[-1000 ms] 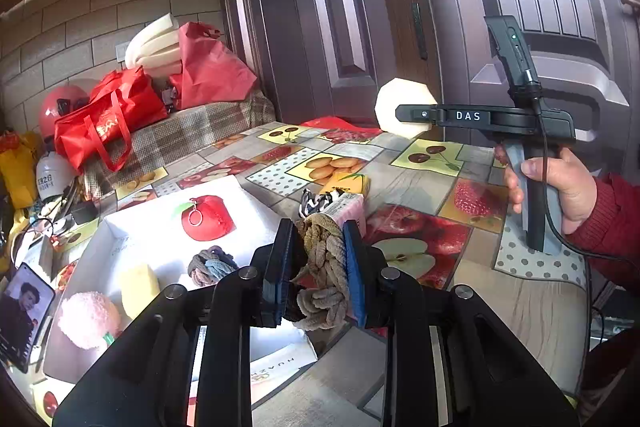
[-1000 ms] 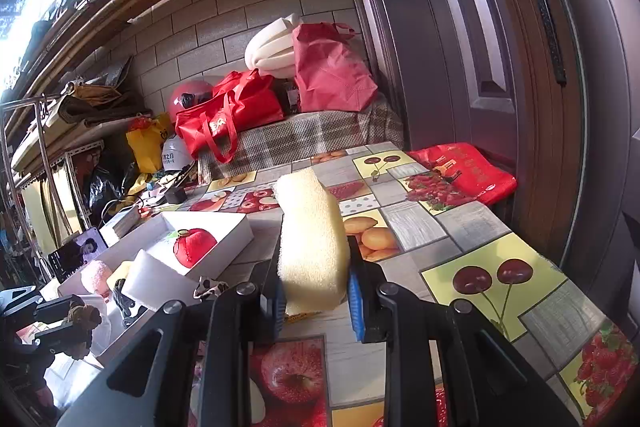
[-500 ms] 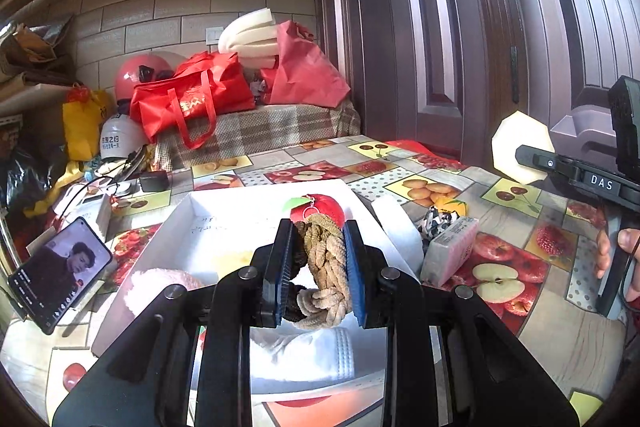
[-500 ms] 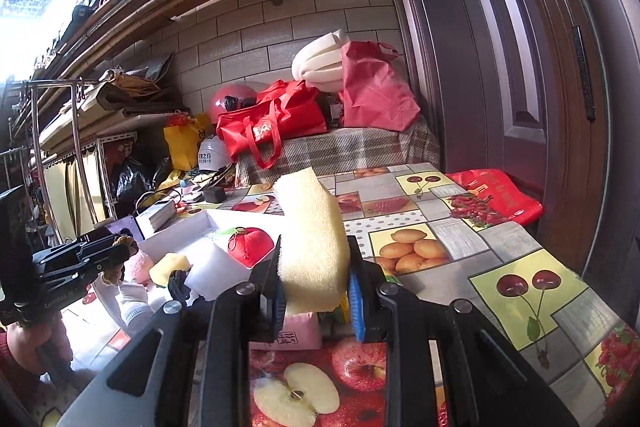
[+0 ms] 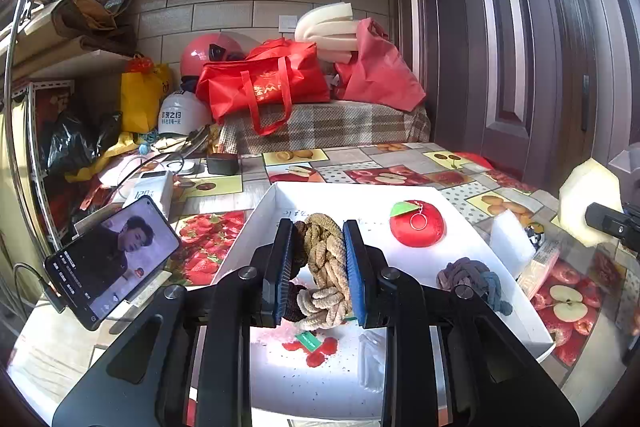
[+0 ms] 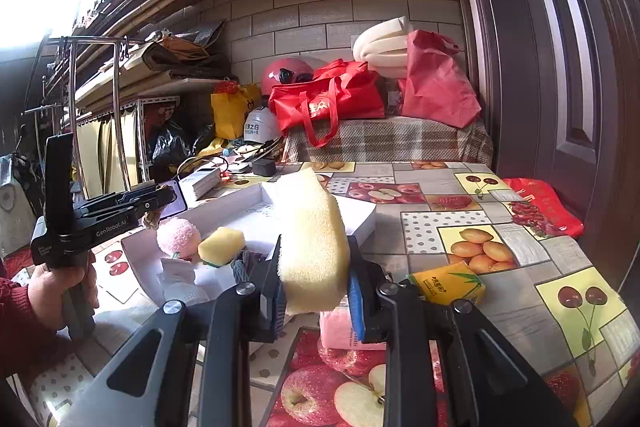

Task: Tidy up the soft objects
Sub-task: 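Carry the beige rope and cream foam block over the white tray, then open the left tool to drop the beige rope while the right tool releases the foam block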

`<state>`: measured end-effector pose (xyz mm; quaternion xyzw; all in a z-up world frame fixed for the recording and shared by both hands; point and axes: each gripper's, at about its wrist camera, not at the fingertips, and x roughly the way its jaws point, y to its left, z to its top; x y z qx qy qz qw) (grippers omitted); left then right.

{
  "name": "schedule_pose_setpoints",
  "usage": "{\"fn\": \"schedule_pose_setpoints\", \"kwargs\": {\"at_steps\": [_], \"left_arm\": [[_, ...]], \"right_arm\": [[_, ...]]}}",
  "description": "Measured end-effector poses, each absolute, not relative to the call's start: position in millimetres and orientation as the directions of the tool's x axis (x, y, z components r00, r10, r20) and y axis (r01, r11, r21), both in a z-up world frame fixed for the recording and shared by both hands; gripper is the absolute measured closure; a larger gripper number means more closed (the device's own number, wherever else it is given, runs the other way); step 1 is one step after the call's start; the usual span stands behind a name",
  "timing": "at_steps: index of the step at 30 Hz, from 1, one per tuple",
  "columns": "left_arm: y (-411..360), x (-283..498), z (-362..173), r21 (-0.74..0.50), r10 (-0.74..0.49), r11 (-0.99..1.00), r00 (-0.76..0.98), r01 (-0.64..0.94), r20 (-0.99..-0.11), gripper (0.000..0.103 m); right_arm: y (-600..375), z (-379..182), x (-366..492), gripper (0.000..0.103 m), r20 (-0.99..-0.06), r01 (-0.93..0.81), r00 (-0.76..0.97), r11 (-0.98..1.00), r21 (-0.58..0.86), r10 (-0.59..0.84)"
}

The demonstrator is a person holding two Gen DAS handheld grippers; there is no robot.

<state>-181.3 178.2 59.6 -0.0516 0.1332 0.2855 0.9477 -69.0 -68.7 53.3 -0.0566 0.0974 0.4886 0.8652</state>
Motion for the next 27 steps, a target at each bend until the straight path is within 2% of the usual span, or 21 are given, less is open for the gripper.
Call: {"fn": "schedule_pose_setpoints", "kwargs": {"at_steps": [12, 19, 27], "left_arm": [[195, -162, 60, -0.005, 0.532, 0.830, 0.792, -0.558, -0.299, 0.078], [215, -150, 60, -0.036, 0.527, 0.823, 0.786, -0.567, -0.324, 0.078], [230, -144, 59, -0.046, 0.559, 0.795, 0.759, -0.605, -0.333, 0.077]], "right_arm": [[7, 35, -87, 0.078, -0.386, -0.932, 0.348, 0.360, -0.043, 0.854], [45, 26, -88, 0.079, -0.496, -0.944, 0.320, 0.314, -0.097, 0.807], [75, 27, -64, 0.078, -0.500, -0.916, 0.392, 0.381, -0.130, 0.772]]}}
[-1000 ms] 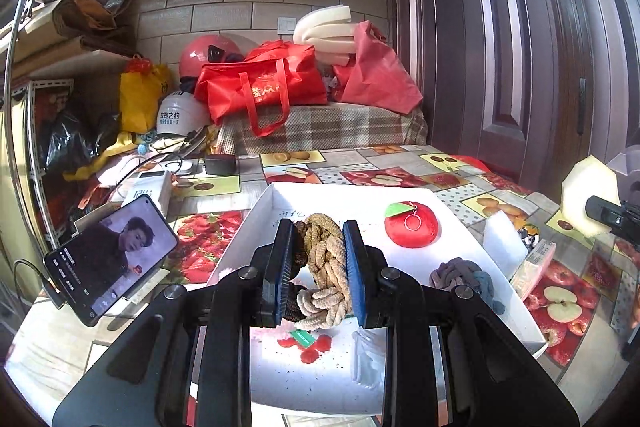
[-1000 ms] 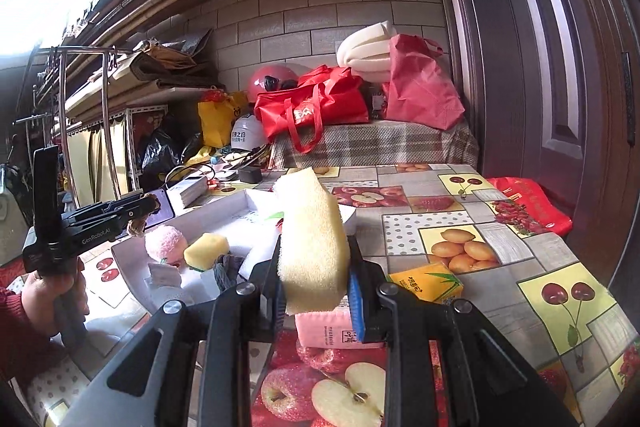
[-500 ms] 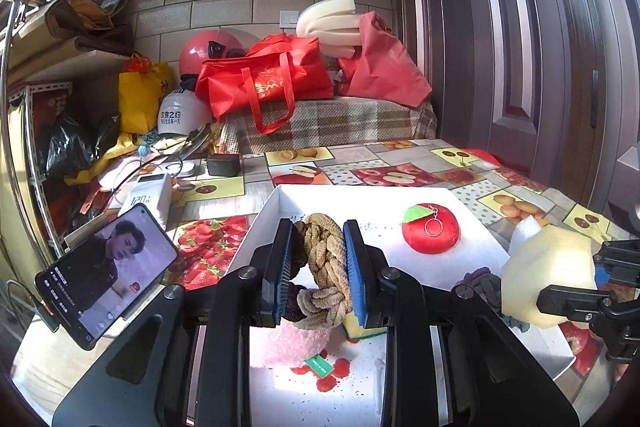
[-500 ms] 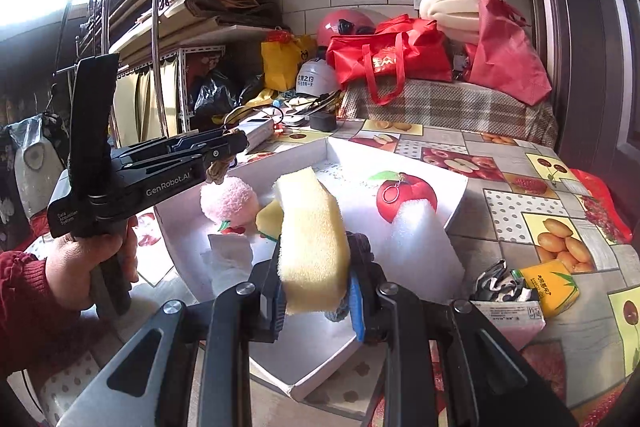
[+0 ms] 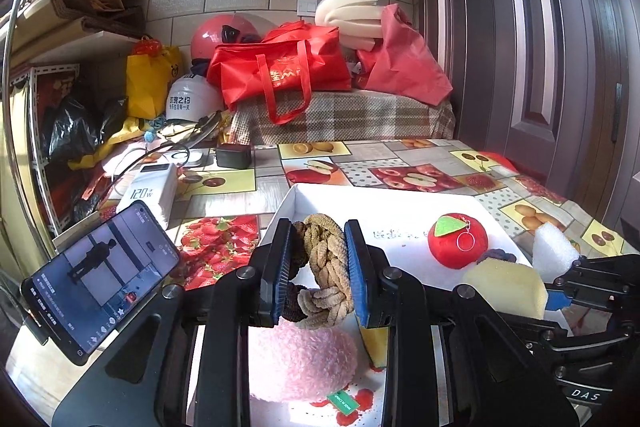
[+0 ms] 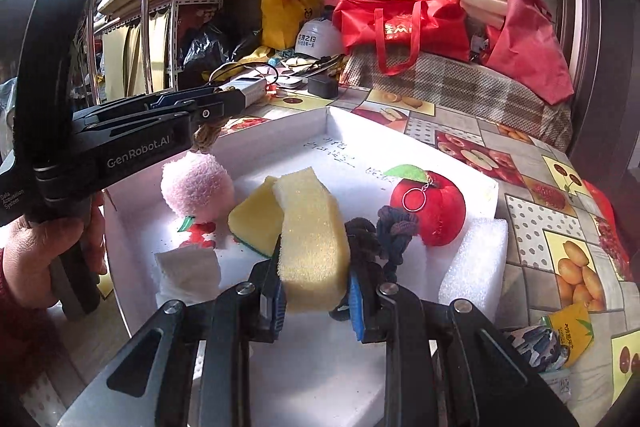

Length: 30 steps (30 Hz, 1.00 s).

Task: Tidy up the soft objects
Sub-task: 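Open the left tool to drop the beige rope while the right tool releases the foam block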

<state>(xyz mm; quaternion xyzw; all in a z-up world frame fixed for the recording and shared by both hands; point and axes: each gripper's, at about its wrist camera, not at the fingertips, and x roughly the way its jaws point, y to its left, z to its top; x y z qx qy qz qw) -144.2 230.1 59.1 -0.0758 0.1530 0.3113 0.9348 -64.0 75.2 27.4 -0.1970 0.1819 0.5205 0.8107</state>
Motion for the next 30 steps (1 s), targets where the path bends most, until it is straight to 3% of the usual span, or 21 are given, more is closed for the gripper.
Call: {"fn": "schedule_pose_setpoints", "kwargs": {"at_steps": [13, 16, 17, 18, 19, 21, 22, 25, 27, 30], "left_arm": [[242, -140, 58, -0.034, 0.586, 0.777, 0.742, -0.629, -0.326, 0.073], [239, -141, 59, -0.024, 0.594, 0.775, 0.741, -0.632, -0.313, 0.056], [238, -141, 60, -0.020, 0.598, 0.774, 0.741, -0.633, -0.306, 0.046], [237, -142, 60, -0.016, 0.603, 0.771, 0.739, -0.636, -0.298, 0.034], [236, -143, 60, -0.012, 0.609, 0.769, 0.738, -0.639, -0.291, 0.028], [235, -143, 61, -0.007, 0.613, 0.767, 0.736, -0.641, -0.288, 0.007], [235, -143, 61, -0.009, 0.612, 0.767, 0.736, -0.642, -0.289, 0.002], [235, -145, 59, -0.017, 0.619, 0.759, 0.729, -0.651, -0.291, 0.000], [236, -146, 59, -0.022, 0.623, 0.755, 0.727, -0.656, -0.289, 0.000], [236, -147, 59, -0.020, 0.624, 0.754, 0.726, -0.656, -0.288, 0.000]], "right_arm": [[86, 36, -54, 0.078, -0.435, -0.882, 0.462, 0.450, -0.138, 0.773], [84, 37, -60, 0.077, -0.408, -0.874, 0.483, 0.459, -0.161, 0.775], [84, 38, -61, 0.073, -0.402, -0.870, 0.489, 0.463, -0.167, 0.774], [83, 38, -61, 0.060, -0.396, -0.865, 0.499, 0.471, -0.172, 0.771], [83, 39, -62, 0.055, -0.389, -0.860, 0.507, 0.479, -0.175, 0.769], [80, 40, -61, 0.019, -0.372, -0.856, 0.515, 0.489, -0.168, 0.773], [78, 41, -61, 0.016, -0.365, -0.854, 0.518, 0.494, -0.165, 0.773], [80, 41, -61, 0.014, -0.368, -0.851, 0.523, 0.497, -0.169, 0.769], [82, 40, -62, 0.000, -0.371, -0.849, 0.526, 0.497, -0.180, 0.765], [83, 40, -65, 0.000, -0.364, -0.846, 0.533, 0.495, -0.200, 0.764]]}}
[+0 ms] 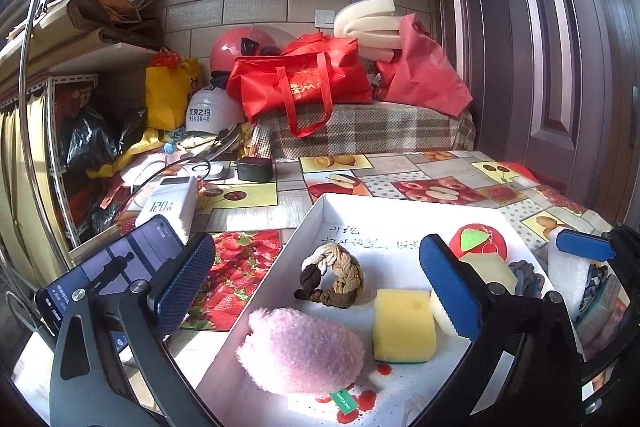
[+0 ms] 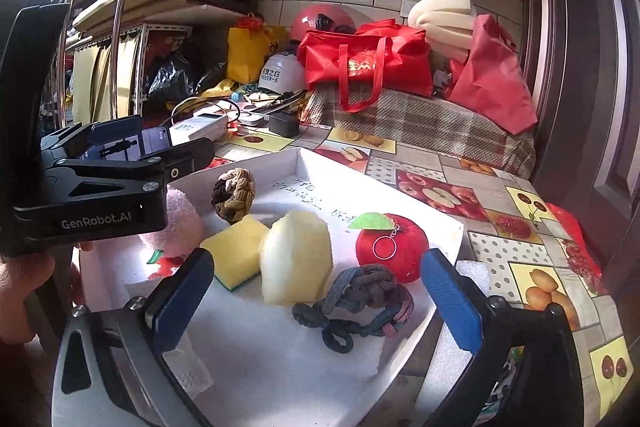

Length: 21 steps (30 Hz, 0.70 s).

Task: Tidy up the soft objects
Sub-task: 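Open the left tool to drop the beige rope while the right tool releases the foam block, then withdraw both tools from the tray toward the tissue packs on the table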

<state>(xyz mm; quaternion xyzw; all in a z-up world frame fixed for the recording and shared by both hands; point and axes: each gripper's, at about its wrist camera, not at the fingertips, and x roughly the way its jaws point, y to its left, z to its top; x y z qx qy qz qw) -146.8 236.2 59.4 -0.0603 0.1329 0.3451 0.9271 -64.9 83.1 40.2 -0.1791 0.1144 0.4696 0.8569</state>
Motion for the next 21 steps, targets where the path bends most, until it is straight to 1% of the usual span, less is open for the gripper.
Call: {"fn": "schedule_pose_setpoints", "kwargs": {"at_steps": [8, 10, 14, 15, 18, 21], "left_arm": [[237, -148, 61, -0.020, 0.629, 0.750, 0.724, -0.661, -0.284, 0.000], [237, -150, 63, -0.024, 0.643, 0.738, 0.714, -0.674, -0.276, 0.000], [238, -161, 65, -0.044, 0.697, 0.684, 0.671, -0.728, -0.253, 0.000], [239, -164, 65, -0.056, 0.705, 0.673, 0.663, -0.737, -0.251, 0.000], [244, -173, 64, -0.102, 0.717, 0.648, 0.650, -0.755, -0.254, 0.000], [246, -178, 63, -0.131, 0.720, 0.635, 0.645, -0.761, -0.256, 0.000]], "right_arm": [[88, 38, -72, 0.000, -0.365, -0.844, 0.536, 0.479, -0.239, 0.761], [95, 35, -73, 0.000, -0.388, -0.841, 0.540, 0.470, -0.266, 0.747], [117, 23, -86, 0.000, -0.451, -0.828, 0.557, 0.422, -0.369, 0.697], [120, 22, -88, 0.000, -0.455, -0.829, 0.554, 0.412, -0.377, 0.698], [119, 24, -91, 0.000, -0.438, -0.832, 0.549, 0.417, -0.365, 0.711], [111, 26, -97, 0.000, -0.394, -0.824, 0.556, 0.422, -0.377, 0.732]]}}
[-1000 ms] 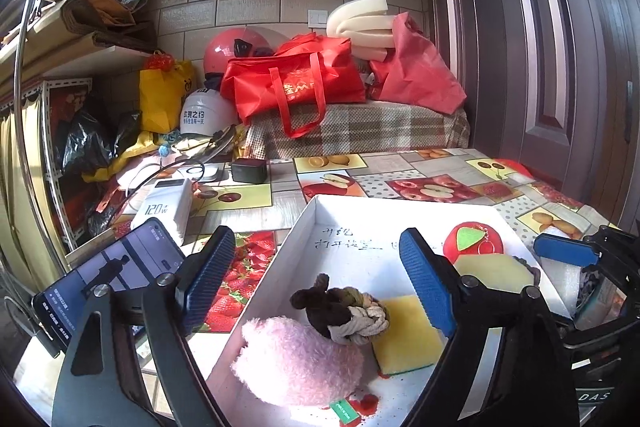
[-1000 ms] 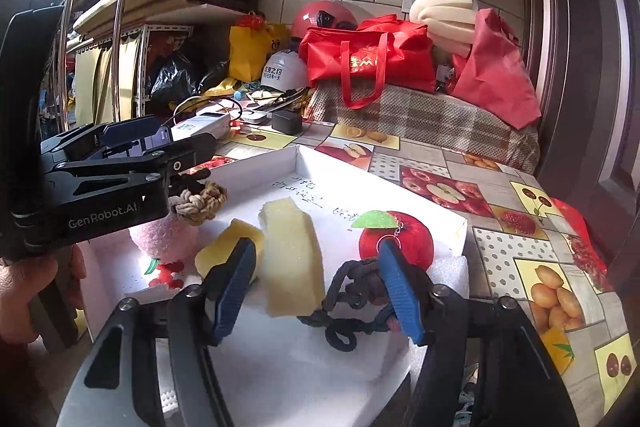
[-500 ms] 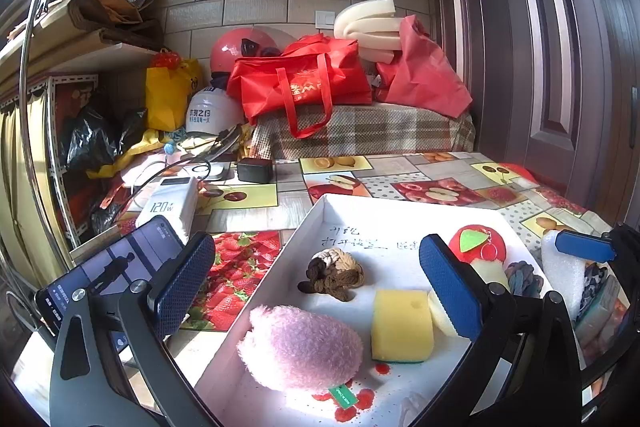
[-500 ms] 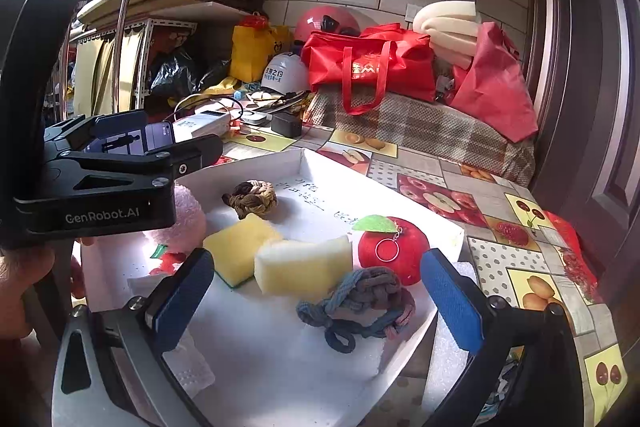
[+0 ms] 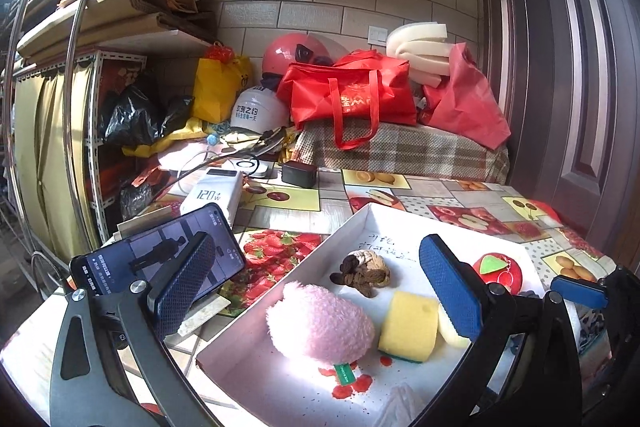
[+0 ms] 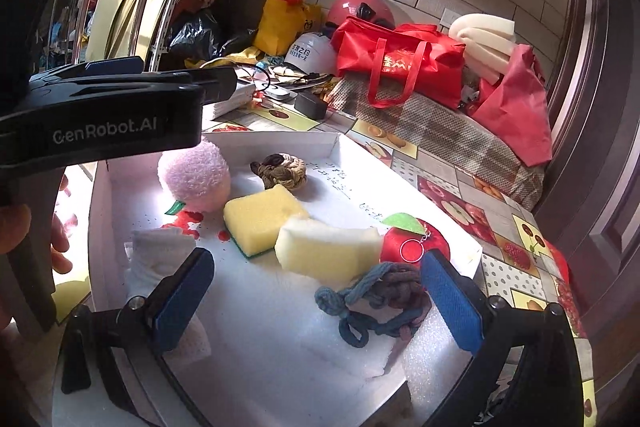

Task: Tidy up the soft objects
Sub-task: 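Withdraw both tools from the tray toward the tissue packs on the table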

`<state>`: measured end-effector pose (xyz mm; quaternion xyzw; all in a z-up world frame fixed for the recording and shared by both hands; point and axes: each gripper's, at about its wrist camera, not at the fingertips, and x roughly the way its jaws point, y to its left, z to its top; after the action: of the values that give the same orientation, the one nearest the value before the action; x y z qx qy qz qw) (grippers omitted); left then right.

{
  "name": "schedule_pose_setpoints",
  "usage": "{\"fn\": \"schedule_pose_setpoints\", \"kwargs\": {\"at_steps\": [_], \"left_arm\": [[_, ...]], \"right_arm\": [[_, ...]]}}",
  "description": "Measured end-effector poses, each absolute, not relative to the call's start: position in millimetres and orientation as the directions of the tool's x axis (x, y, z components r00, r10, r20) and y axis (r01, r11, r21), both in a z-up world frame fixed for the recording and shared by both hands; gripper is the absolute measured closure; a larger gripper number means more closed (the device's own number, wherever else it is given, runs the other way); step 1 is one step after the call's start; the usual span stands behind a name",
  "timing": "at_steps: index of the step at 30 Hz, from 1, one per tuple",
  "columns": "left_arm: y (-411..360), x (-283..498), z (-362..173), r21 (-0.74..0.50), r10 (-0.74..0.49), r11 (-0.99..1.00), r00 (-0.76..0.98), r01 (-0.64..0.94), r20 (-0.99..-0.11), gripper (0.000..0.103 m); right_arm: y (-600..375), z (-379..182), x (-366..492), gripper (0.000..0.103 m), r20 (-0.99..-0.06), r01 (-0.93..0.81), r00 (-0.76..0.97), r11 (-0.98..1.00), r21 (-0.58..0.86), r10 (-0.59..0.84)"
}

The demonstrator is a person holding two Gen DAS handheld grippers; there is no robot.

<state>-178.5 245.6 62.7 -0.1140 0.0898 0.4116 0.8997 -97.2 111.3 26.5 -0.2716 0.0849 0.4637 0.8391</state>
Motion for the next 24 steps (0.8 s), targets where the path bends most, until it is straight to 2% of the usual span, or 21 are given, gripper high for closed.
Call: {"fn": "schedule_pose_setpoints", "kwargs": {"at_steps": [6, 8, 16, 18, 22, 24], "left_arm": [[234, -176, 63, -0.097, 0.723, 0.642, 0.643, -0.760, -0.251, 0.000], [228, -175, 63, -0.077, 0.723, 0.649, 0.645, -0.757, -0.247, 0.000], [212, -167, 63, -0.023, 0.709, 0.677, 0.661, -0.735, -0.246, 0.000], [210, -166, 63, -0.022, 0.705, 0.682, 0.664, -0.731, -0.247, 0.000], [207, -165, 63, -0.023, 0.698, 0.689, 0.671, -0.725, -0.249, 0.000], [205, -165, 63, -0.023, 0.693, 0.694, 0.676, -0.720, -0.250, 0.000]], "right_arm": [[94, 36, -103, 0.000, -0.294, -0.817, 0.557, 0.450, -0.360, 0.777], [87, 39, -101, 0.000, -0.287, -0.821, 0.558, 0.467, -0.329, 0.779], [31, 47, -65, 0.000, -0.278, -0.829, 0.550, 0.555, -0.069, 0.787], [15, 48, -59, 0.000, -0.259, -0.809, 0.576, 0.585, -0.049, 0.775], [-14, 52, -52, 0.000, -0.197, -0.758, 0.647, 0.648, -0.068, 0.737], [-37, 59, -49, 0.000, -0.109, -0.707, 0.706, 0.705, -0.053, 0.700]]}}
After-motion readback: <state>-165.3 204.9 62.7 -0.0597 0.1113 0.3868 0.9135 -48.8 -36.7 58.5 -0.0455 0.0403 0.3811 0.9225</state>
